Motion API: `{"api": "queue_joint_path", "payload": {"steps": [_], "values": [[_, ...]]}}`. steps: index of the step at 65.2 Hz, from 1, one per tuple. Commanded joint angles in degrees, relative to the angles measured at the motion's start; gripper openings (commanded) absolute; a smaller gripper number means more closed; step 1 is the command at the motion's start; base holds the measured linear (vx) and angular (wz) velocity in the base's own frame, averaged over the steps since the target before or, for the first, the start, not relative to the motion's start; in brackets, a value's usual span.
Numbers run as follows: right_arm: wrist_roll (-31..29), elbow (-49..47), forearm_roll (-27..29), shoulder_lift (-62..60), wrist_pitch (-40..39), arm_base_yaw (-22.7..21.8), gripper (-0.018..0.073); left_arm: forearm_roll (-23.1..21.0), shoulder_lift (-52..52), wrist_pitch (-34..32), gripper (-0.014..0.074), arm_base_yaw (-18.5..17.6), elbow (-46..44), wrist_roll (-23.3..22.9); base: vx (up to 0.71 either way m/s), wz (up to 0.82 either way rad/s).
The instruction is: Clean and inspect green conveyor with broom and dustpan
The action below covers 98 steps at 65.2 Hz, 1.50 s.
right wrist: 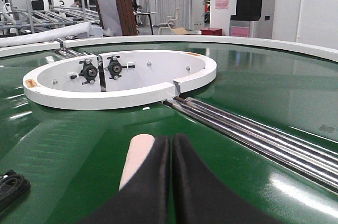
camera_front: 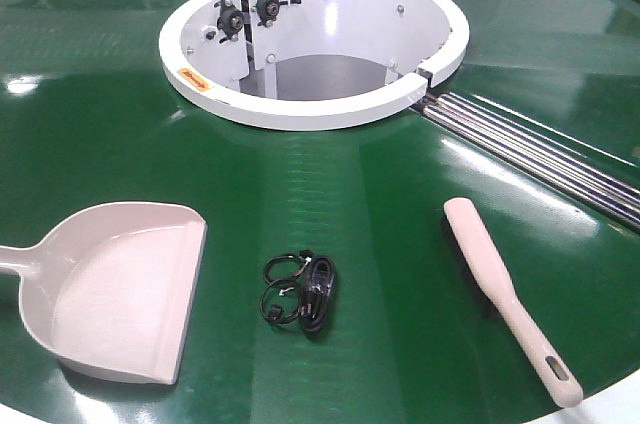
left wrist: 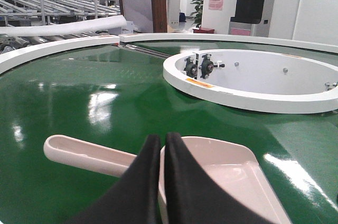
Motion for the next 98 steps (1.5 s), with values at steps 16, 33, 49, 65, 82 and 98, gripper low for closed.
{"api": "queue_joint_path", "payload": {"steps": [16,33,49,65,82,98], "values": [[-0.3,0.2,-0.5,-0.6,-4.1,-0.3,-0.0008,0.0,-0.8,-4.2,-0.0006,0.1,0.5,-0.3,0.0,0.0],[-0.3,0.2,-0.5,-0.6,-4.1,-0.3,-0.0008,0.0,-0.8,-5.6,-0.0006,0.1,0.3,-0.4,0.0,0.0],[-0.3,0.2,-0.5,-0.6,-4.1,-0.3,-0.0008,-2.2,-0.6,-10.1,-0.0006,0.1,-6.8,-2.6,0.0,0.0],[-0.3,0.2,-0.5,-0.6,-4.1,-0.3,-0.0008,-2.3,11.7,4.9,-0.0006,0.1,-24.1,-0.7,0.0,0.0],[-0.3,0.2,-0.5,-0.6,-4.1,-0.3,-0.0008,-2.8,29.9,25.1,-0.0006,0.1,-36.7,0.0,0.0,0.0],[-0.3,0.2,-0.5,-0.6,-4.1,-0.3,-0.0008,-2.8,35.7,26.1,-0.0003,0.1,-36.5,-0.3,0.0,0.0]]}}
